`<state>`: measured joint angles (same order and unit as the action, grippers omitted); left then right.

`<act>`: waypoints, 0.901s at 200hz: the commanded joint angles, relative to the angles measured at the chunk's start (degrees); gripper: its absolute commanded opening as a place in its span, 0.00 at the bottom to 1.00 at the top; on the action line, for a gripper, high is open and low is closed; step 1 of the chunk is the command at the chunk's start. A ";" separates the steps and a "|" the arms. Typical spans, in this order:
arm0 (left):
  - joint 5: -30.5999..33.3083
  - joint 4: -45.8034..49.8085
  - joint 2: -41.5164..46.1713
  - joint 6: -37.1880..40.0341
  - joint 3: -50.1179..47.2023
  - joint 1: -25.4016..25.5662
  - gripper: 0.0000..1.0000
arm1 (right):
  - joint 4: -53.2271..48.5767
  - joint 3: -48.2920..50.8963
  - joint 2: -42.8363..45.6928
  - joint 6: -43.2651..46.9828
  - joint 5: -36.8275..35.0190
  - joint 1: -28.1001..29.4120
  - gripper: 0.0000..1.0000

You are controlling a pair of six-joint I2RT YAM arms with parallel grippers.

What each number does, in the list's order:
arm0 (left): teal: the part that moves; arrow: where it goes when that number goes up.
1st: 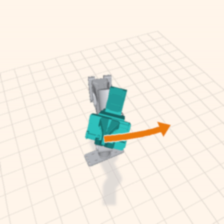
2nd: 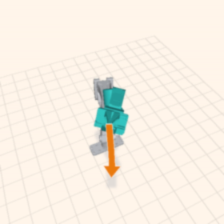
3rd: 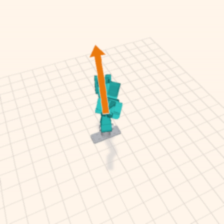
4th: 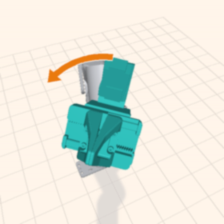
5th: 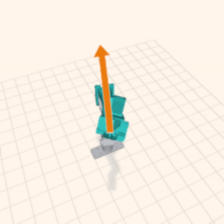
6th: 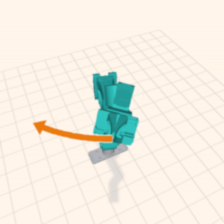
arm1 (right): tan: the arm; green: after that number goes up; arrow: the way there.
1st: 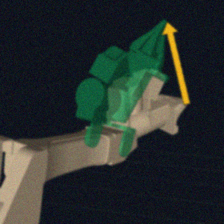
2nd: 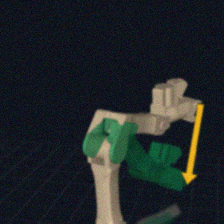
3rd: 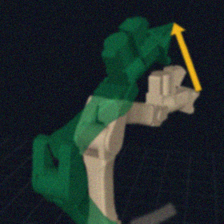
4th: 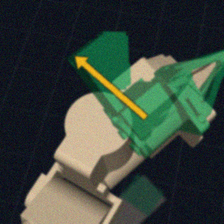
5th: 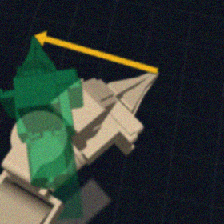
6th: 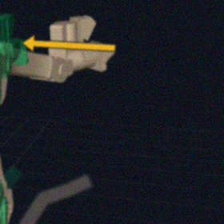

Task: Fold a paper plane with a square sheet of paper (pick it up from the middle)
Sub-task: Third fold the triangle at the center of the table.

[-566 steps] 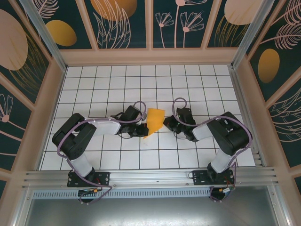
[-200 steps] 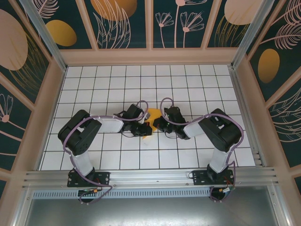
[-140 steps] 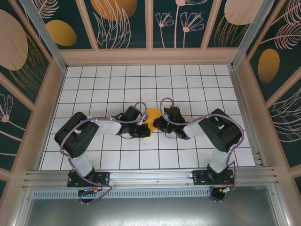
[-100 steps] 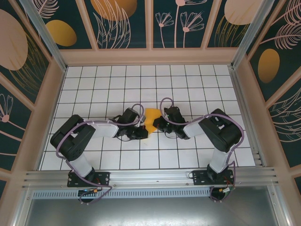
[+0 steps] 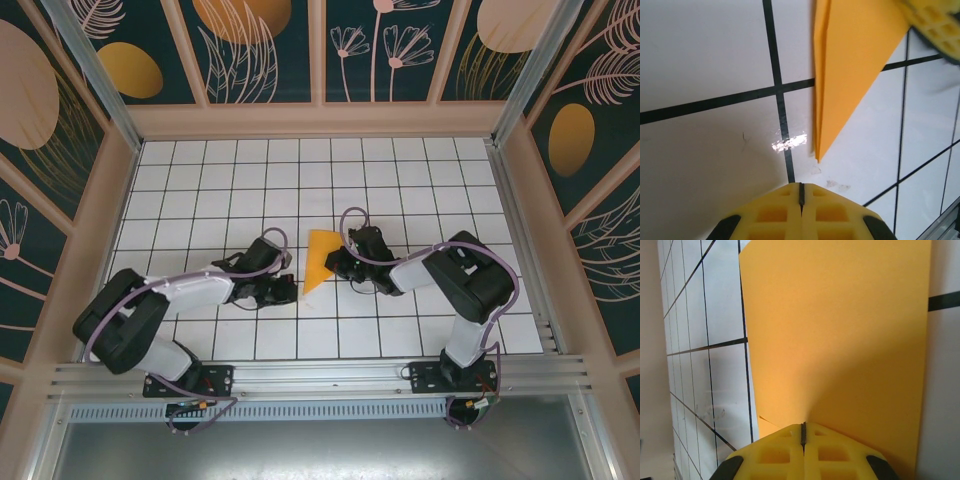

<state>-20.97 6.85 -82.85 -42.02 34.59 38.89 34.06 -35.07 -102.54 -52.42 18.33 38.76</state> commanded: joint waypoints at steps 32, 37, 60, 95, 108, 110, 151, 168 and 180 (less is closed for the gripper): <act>6.67 0.01 0.46 4.84 8.10 -0.40 0.08 | -3.99 -0.35 2.85 -4.84 -2.67 2.93 0.02; 6.29 -0.27 -0.97 5.28 9.44 -0.44 0.08 | -3.33 -0.48 3.49 -5.72 -2.83 3.11 0.03; 7.39 0.48 -8.06 6.51 15.81 -0.44 0.05 | -6.06 -1.66 7.72 -6.68 -6.37 3.93 0.08; 9.02 2.56 -14.10 7.87 19.75 -0.47 0.03 | -14.81 1.14 17.17 -6.26 -14.69 3.45 0.22; 8.00 2.03 -14.74 8.05 19.62 -0.40 0.03 | -15.32 3.65 19.18 -6.73 -14.93 2.46 0.24; 8.10 2.09 -14.83 8.08 19.64 -0.40 0.03 | -15.16 4.03 19.43 -6.84 -14.75 2.22 0.24; 8.36 2.00 -15.00 8.27 19.60 -0.43 0.04 | -10.88 8.34 20.59 -6.92 -10.57 1.17 0.32; 8.75 2.50 -16.99 8.27 19.81 -0.42 0.03 | -8.34 7.81 18.80 -5.94 -7.66 1.36 0.34; 8.90 2.81 -17.35 8.27 19.88 -0.40 0.03 | -7.15 6.94 17.42 -5.20 -6.37 1.70 0.35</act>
<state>-12.93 7.97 -98.04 -34.87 53.47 38.89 23.00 -27.05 -82.98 -58.96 8.34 39.90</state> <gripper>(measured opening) 0.053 0.341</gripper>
